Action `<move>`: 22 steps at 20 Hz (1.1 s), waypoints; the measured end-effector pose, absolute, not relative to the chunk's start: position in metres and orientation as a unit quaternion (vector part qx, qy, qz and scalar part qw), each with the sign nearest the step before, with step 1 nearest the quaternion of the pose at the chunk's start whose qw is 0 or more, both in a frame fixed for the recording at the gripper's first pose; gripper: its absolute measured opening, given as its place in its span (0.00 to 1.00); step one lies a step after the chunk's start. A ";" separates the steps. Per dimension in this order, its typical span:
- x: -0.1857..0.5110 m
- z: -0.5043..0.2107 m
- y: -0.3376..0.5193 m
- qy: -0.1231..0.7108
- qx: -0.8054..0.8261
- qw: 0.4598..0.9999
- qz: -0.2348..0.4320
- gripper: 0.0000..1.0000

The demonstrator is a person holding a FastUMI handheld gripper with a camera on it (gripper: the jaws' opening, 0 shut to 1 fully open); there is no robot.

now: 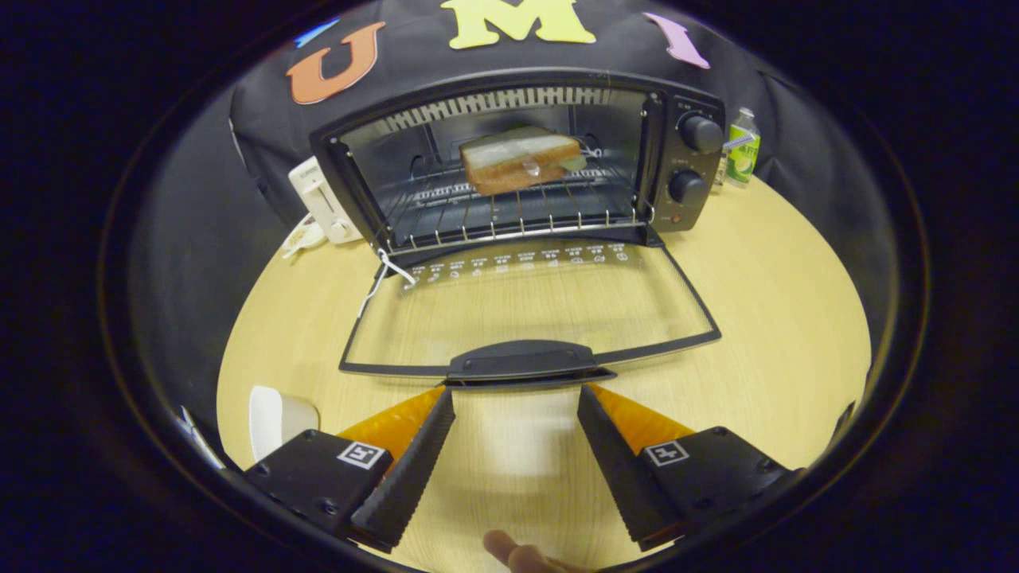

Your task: Open the toaster oven, put the food inside, and close the toaster oven door.

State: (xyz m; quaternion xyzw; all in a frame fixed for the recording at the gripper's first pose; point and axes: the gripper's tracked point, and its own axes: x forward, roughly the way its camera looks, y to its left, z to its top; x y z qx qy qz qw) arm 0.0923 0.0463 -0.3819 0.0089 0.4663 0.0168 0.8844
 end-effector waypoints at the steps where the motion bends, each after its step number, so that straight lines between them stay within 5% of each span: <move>1: 0.096 -0.385 0.048 0.465 0.020 0.885 0.022 1.00; 16: 0.088 -0.351 0.050 0.417 -0.003 0.909 0.022 1.00; 22: 0.115 -0.305 0.052 0.302 -0.040 0.952 0.007 1.00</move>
